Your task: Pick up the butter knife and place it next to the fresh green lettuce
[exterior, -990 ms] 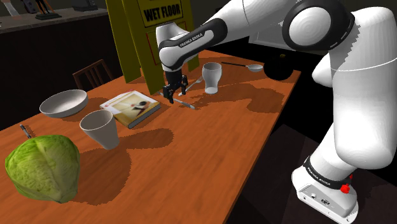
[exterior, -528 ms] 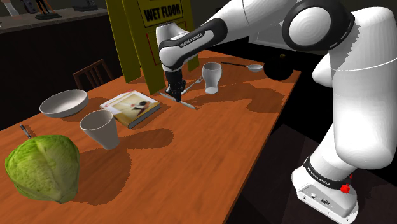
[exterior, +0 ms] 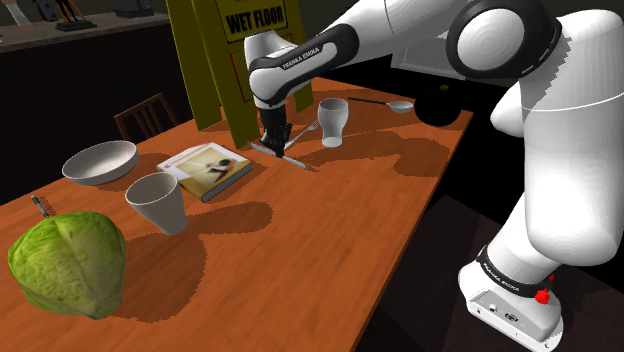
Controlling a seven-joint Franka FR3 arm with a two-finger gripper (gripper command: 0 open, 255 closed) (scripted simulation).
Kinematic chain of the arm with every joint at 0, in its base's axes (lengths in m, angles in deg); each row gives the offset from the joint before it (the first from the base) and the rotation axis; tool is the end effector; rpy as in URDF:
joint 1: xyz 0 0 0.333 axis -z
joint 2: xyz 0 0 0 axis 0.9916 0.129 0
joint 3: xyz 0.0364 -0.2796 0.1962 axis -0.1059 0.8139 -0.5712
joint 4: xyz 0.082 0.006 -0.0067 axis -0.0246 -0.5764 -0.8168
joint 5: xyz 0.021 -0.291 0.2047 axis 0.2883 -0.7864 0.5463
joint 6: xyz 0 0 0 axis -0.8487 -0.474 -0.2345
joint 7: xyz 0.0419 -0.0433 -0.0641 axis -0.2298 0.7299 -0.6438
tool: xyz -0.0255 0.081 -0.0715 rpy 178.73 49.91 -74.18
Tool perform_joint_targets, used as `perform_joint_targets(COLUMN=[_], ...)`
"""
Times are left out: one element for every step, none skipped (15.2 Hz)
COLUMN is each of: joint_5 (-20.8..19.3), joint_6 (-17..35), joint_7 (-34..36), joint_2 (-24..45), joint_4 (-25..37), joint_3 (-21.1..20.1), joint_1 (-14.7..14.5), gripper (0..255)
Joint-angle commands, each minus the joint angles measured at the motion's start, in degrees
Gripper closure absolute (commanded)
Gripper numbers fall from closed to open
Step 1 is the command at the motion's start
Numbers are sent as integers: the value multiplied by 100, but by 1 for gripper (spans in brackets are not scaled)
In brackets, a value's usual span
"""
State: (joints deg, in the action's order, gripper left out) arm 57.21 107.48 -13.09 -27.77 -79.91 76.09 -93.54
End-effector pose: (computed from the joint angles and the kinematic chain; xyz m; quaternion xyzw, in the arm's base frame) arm 0.6271 0.1983 0.3968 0.9920 0.1236 -0.0257 0.0017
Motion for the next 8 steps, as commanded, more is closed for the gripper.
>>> perform_joint_targets(joint_5=[8,12,16,21,24,28,32,35], joint_6=[-127,-192,-258,-324,-390,-457,-524,-592], joint_7=[-3,-6,-8,-11,-13,-15,-18,-20], joint_2=[-44,-69,-93,-117,-139,-160,-182,-199], joint_4=[83,123,164,207,252,298,343,395], joint_3=[-4,-7,-9,-11,-13,-15,-17,-18], joint_1=[0,0,1,1,1,1,1,1], gripper=[255,255,255,255,255,255,255,255])
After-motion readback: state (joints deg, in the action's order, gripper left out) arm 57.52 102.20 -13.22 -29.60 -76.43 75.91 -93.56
